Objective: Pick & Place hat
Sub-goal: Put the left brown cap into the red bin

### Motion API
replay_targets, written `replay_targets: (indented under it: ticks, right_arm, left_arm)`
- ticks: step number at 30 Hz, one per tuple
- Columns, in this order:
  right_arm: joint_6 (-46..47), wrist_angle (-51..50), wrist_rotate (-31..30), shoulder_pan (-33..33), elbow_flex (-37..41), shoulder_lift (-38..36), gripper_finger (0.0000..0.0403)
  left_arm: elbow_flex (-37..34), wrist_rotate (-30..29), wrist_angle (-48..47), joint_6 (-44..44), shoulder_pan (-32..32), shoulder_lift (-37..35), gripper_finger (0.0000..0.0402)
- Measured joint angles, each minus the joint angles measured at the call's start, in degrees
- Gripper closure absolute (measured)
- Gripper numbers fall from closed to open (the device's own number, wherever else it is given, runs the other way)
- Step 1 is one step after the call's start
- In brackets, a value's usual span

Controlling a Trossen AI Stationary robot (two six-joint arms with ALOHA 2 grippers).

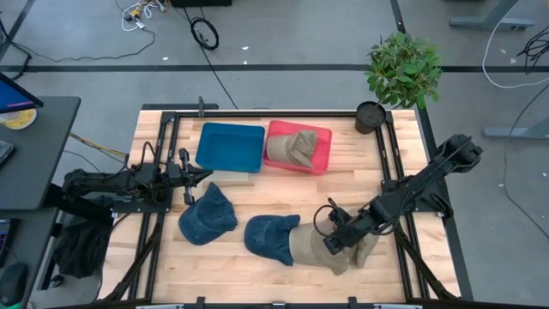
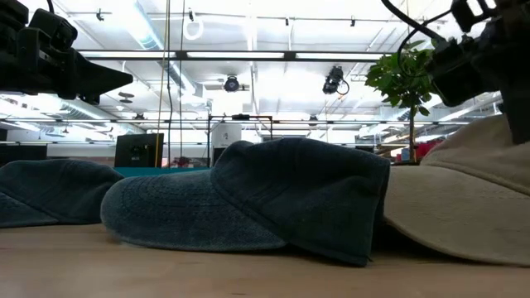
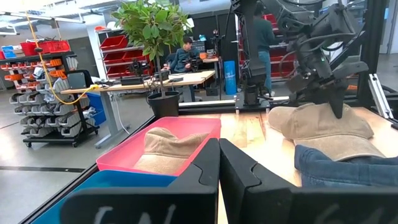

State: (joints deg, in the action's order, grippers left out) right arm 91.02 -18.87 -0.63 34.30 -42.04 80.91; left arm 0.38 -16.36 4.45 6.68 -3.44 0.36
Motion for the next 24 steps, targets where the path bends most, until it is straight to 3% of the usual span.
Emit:
replay_targets:
  ticks: [1,3,10,20,24]
  right_arm:
    - [-0.91,0.11,0.08,0.10,0.00,-0.24,0.0363]
    - [-1.92,0.42,0.08,0.45,0.00,-0.77,0.0387]
    - [-1.49,0.87,-2.46,0.56,0.00,-5.59,0.0393]
    - [-4.26,-0.38,-19.39,-1.44,-0.02,-19.38,0.0393]
    - [-9.87,-0.26,-21.88,-5.74,-0.02,-23.70,0.0394]
  left_arm:
    - [0.01,0.00,0.01,0.00,0.00,0.00,0.0399]
    - [0.00,0.01,0.01,0.00,0.00,0.00,0.0399]
    - [0.01,0.01,0.00,0.01,0.00,0.00,0.0399]
    - [0.02,0.02,0.00,-0.01,0.00,0.00,0.0399]
    - [0.02,0.02,0.02,-0.02,0.00,0.00,0.0399]
